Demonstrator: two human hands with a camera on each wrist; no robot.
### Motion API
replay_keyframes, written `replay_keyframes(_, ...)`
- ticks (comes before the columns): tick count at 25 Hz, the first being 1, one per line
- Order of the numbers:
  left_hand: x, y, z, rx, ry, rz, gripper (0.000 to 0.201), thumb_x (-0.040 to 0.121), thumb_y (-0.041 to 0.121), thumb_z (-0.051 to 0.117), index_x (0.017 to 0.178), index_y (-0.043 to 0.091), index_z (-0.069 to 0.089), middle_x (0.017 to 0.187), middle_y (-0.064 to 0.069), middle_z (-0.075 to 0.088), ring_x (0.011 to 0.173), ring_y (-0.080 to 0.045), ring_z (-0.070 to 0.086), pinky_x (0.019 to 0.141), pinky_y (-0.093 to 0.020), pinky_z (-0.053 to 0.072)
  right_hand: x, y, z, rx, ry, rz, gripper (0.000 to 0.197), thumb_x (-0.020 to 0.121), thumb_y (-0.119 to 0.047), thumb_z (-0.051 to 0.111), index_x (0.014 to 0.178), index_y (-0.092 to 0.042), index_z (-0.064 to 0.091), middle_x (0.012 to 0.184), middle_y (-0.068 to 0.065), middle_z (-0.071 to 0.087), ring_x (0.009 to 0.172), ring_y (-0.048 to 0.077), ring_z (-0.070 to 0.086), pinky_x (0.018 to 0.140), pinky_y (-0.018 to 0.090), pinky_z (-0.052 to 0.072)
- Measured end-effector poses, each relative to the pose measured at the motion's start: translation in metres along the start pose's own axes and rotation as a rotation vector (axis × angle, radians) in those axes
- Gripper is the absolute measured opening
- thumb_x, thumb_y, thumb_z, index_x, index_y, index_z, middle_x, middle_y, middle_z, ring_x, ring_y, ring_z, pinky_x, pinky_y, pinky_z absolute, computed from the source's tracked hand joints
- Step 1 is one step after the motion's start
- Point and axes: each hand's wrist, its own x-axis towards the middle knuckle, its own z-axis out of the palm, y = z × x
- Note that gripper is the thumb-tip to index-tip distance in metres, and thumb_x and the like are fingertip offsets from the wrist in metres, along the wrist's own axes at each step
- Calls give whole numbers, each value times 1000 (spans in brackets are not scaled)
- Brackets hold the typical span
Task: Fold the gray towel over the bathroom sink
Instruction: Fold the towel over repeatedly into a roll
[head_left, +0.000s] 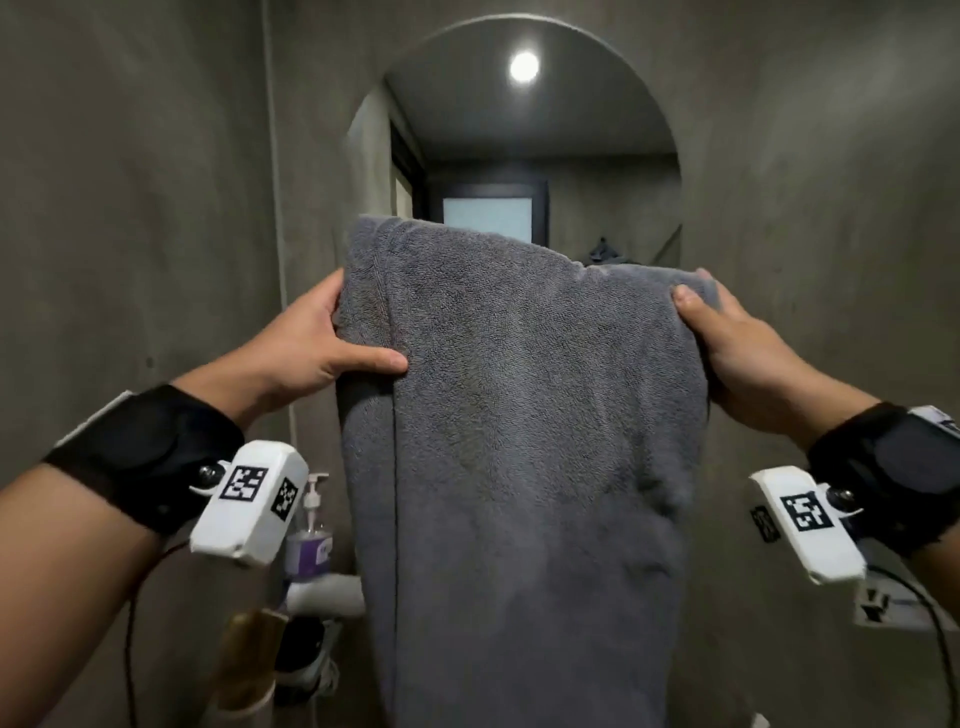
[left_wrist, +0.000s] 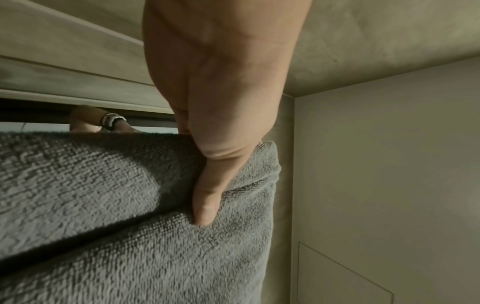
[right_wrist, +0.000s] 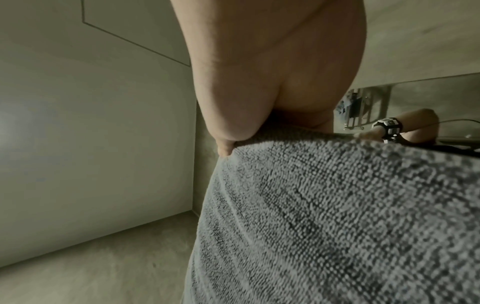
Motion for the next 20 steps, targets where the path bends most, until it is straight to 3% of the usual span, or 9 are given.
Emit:
replay_keyframes(2,21,20,-15,31,-19,30,80,56,3,86,127,22,54,118,7,73,106,-5,69,82,-15,54,20,-27,-1,-19,-34,-34,64,97,-48,55,154,-41,26,133,-9,63,103,3,67,71,27,56)
replay_keyframes(6,46,53,-42,160,-48,69,77,62,-2,85,128,22,54,119,6,72,111,-4,67,93,-18,52,44,-75,-4,-83,-146,-112,49,98,-51,52,145,-39,40,133,6,64,105,20,64,80,43,50)
replay_keyframes(9,40,49,-40,138,-22,57,68,73,-17,76,124,23,55,117,6,73,108,-4,68,87,-15,52,37,-81,0,-99,-169,-122,45,98,-52,51,140,-38,46,125,3,67,101,17,66,72,36,56)
replay_keyframes(11,21,30,-31,93,2,11,66,74,-13,79,122,27,56,117,9,73,111,-7,68,89,-21,54,23,-65,2,-101,-157,-84,46,98,-53,51,141,-39,46,125,-2,67,104,15,68,64,29,56)
replay_keyframes(14,-23,-11,-8,42,0,-92,66,73,0,83,123,33,57,120,9,72,114,-8,67,97,-31,51,-7,-19,0,-135,-153,24,64,93,-56,56,150,-40,32,137,-3,60,115,16,65,68,26,55)
replay_keyframes(16,-60,-42,12,23,-8,-151,65,76,-5,80,124,32,56,119,13,72,113,-4,66,95,-25,52,-36,21,-5,-145,-201,117,88,84,-52,73,154,-45,20,140,-11,56,120,9,60,73,25,55)
replay_keyframes(18,-95,-73,30,-8,-21,-209,67,76,-12,78,127,24,56,119,12,72,110,-2,67,88,-16,52,-65,63,-13,-201,-278,187,110,70,-31,81,155,-48,12,140,-15,53,123,6,57,84,27,55)
replay_keyframes(20,-127,-99,45,-33,-38,-293,67,77,-21,71,131,15,54,116,7,74,108,-1,67,85,-12,51,-95,103,-19,-287,-359,245,119,71,-6,79,157,-42,3,144,-11,49,129,7,52,100,31,49)
